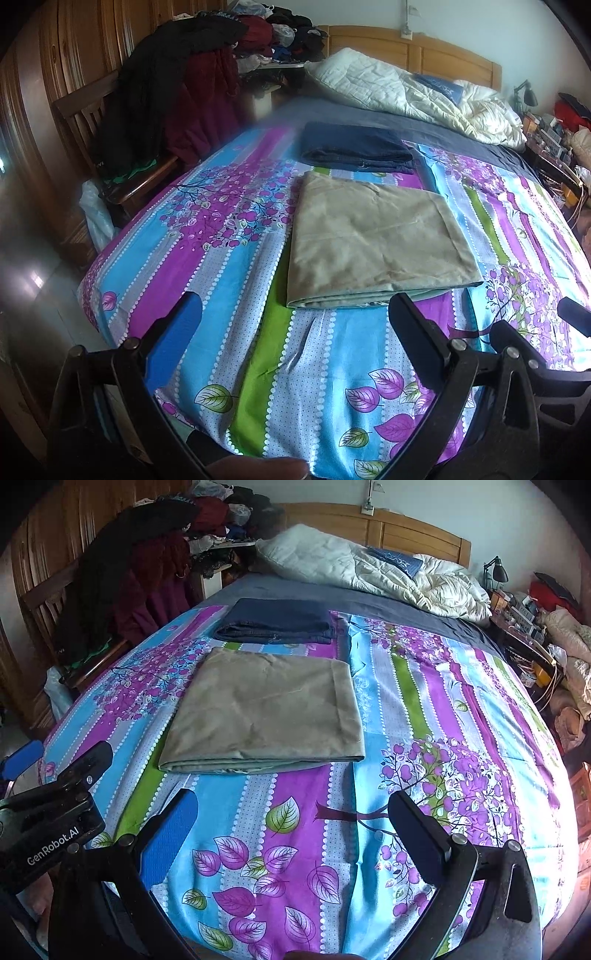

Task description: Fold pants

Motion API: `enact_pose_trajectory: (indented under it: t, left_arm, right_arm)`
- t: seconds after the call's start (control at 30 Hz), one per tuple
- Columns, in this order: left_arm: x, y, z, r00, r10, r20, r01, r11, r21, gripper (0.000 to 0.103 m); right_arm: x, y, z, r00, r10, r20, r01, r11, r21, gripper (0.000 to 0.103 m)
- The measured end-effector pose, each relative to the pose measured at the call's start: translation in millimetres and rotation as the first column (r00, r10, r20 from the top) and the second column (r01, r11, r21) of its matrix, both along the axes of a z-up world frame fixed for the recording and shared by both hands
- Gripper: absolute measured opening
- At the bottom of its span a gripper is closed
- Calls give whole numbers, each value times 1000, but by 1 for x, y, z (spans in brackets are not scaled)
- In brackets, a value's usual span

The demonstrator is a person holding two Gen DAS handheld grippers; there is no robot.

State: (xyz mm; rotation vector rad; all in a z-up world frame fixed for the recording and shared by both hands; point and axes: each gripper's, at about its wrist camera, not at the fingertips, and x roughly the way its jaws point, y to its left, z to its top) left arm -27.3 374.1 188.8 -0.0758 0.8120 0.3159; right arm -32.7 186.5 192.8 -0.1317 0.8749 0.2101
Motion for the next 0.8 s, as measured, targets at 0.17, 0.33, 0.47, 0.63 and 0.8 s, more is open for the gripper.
enact_pose_trajectory:
  t: [0.17, 0.33, 0.47, 0.63, 0.8]
  left_arm:
    - [-1, 1, 0, 1000, 1, -1, -1, 1000, 0, 101]
    - [-1, -1, 0, 1000, -1, 1, 1, 1000, 4, 101]
    - [-2, 0, 0, 1000, 2, 9, -2, 1000, 9, 101]
    - [-7, 0, 0, 999, 3, 44, -4, 1000, 30, 101]
    - [-7, 0, -3, 999, 21, 45, -23, 998, 56, 101]
  right_arm:
    - [0, 0, 0, 1000, 4, 0, -4, 1000, 6, 103]
    - [-2, 1, 3, 1000, 14, 16, -14, 1000, 3, 103]
    - [-2, 1, 4, 999, -2, 41, 2, 1000, 5, 103]
    - [-5, -2, 2, 998, 7, 68, -9, 999, 40, 102]
    - [-4, -4, -1, 997, -7, 73, 5, 1000, 26, 102]
